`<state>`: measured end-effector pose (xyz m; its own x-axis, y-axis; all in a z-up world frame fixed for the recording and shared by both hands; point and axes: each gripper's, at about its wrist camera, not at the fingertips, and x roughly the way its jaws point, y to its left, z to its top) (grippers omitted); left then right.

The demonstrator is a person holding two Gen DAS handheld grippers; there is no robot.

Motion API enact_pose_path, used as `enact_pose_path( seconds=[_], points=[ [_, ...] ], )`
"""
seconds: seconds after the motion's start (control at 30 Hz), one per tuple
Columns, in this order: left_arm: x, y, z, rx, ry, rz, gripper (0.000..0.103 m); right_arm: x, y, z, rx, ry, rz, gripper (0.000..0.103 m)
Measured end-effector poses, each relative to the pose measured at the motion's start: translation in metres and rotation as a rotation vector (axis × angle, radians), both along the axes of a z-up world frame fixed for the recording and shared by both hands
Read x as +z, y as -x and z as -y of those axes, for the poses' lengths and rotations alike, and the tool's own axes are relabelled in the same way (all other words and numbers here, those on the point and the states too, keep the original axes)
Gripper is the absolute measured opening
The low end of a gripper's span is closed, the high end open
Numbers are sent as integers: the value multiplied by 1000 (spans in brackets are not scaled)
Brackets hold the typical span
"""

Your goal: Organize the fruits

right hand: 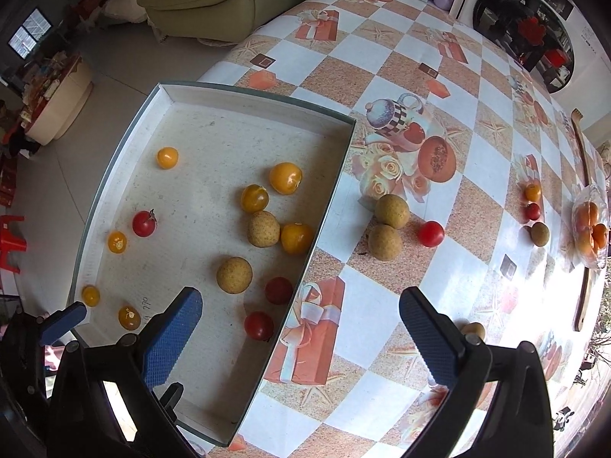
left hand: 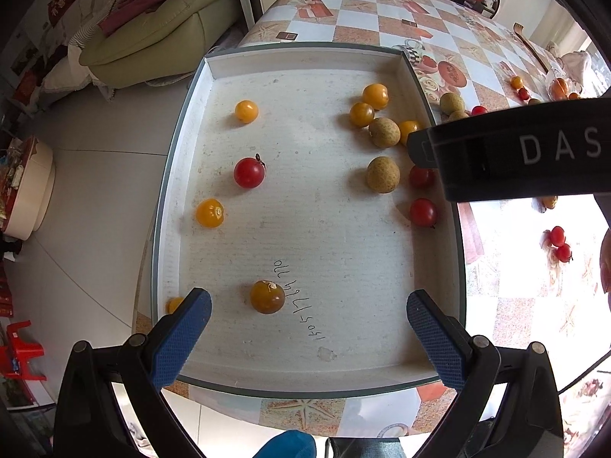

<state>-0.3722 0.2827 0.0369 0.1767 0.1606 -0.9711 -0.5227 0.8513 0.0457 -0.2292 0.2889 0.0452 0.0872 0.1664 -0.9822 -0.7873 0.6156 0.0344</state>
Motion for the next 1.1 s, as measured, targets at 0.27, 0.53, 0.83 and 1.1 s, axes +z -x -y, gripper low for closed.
enact_pose_path(
  seconds=[0.27,0.53,0.83,1.1],
  points=[
    [0,0,2,-6,-6,-5,103,-2,1,-1,4,6,-3,103],
    [-1,-2,1,-10,-6,-7,103,-2,3,-4,4,8,-5,103],
    [-2,-5,3,-19,-1,-9,103,-3,3,-4,6,10,-6,103],
    [-3,-6,5,-31,-2,-11,103,-4,2,-4,8,13,-1,103]
  ],
)
